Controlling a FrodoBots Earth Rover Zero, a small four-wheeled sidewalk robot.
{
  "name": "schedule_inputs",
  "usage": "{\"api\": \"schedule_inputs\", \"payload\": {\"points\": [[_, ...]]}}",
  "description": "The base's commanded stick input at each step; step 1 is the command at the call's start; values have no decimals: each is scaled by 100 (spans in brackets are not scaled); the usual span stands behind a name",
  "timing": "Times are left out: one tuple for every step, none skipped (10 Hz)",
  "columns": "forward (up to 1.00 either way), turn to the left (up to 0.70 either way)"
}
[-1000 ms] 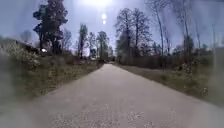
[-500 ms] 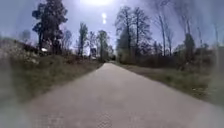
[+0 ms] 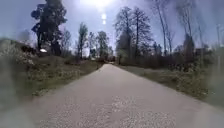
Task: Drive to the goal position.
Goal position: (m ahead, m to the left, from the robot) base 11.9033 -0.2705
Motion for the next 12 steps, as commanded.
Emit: {"api": "schedule_inputs", "payload": {"points": [[70,0],[70,0],[70,0],[70,0],[70,0],[70,0],[70,0],[70,0],[70,0],[70,0],[70,0],[70,0]]}}
